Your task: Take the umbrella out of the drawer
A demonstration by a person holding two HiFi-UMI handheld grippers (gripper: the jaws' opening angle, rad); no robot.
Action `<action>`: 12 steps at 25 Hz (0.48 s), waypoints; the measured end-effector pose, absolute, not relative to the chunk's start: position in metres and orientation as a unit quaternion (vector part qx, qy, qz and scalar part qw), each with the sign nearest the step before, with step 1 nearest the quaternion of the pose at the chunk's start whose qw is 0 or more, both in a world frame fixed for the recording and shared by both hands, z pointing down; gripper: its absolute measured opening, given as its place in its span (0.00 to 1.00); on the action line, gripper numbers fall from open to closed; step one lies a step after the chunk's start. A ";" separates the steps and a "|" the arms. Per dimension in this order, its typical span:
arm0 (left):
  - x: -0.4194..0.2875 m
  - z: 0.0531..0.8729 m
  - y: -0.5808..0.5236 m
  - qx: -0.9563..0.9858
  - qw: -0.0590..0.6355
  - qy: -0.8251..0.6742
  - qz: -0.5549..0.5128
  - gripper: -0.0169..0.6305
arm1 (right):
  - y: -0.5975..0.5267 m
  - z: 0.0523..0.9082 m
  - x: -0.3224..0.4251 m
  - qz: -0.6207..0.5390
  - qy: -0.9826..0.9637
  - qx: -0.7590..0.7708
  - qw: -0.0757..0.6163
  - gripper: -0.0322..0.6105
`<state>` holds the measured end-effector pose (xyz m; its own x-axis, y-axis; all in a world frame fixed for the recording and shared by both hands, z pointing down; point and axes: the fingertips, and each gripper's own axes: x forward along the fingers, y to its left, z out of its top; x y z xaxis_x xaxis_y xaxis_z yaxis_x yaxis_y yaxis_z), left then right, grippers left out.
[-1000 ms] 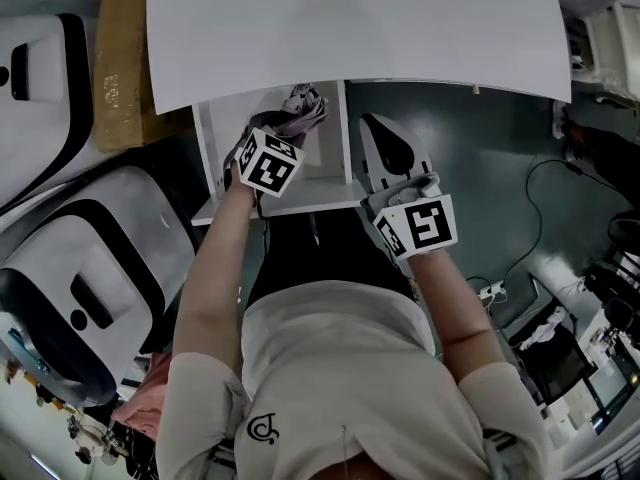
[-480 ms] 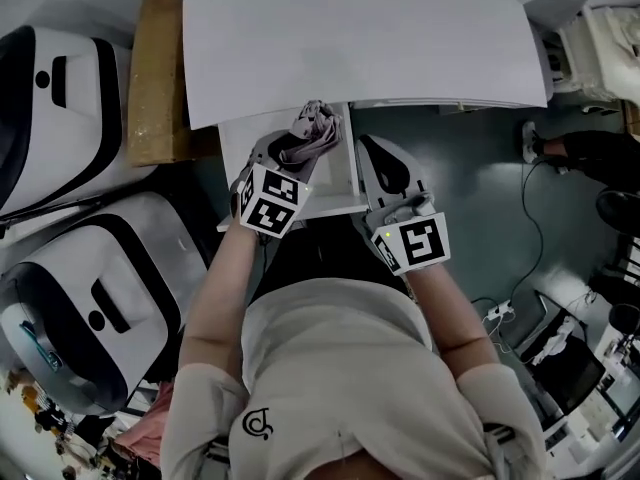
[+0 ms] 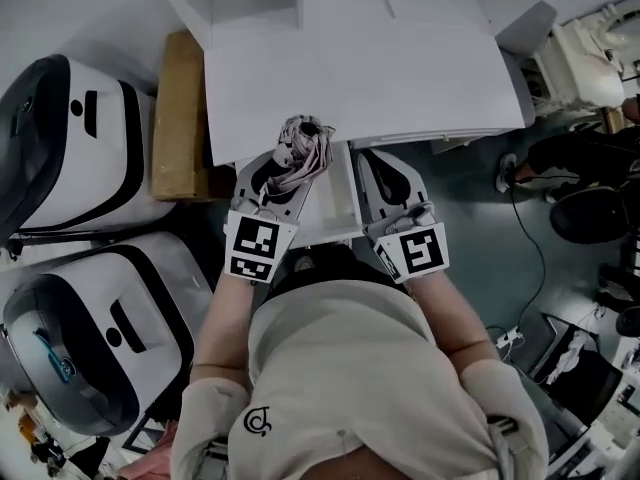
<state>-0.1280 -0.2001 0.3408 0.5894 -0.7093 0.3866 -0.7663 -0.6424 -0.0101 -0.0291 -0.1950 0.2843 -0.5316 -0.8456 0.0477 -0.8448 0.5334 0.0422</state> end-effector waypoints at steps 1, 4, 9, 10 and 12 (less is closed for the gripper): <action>-0.131 0.329 -0.200 0.889 0.071 -0.420 0.170 0.37 | -0.196 0.279 -0.029 -0.012 -0.875 0.483 0.030 0.06; -0.141 0.297 -0.195 0.889 0.057 -0.434 0.131 0.37 | -0.195 0.264 -0.029 -0.027 -0.878 0.478 0.027 0.06; -0.182 0.260 -0.185 0.877 0.025 -0.477 0.063 0.37 | -0.191 0.241 -0.049 -0.055 -0.884 0.464 0.014 0.06; -0.190 0.254 -0.182 0.873 0.017 -0.485 0.054 0.36 | -0.189 0.237 -0.053 -0.061 -0.885 0.461 0.011 0.06; -0.205 0.246 -0.177 0.864 0.009 -0.501 0.038 0.36 | -0.185 0.231 -0.060 -0.071 -0.889 0.452 0.008 0.06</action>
<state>-0.2051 -0.1771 0.2460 0.4944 -0.8660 0.0756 -0.8674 -0.4971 -0.0225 -0.0602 -0.1853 0.2307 -0.5921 -0.8044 -0.0494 -0.8021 0.5822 0.1334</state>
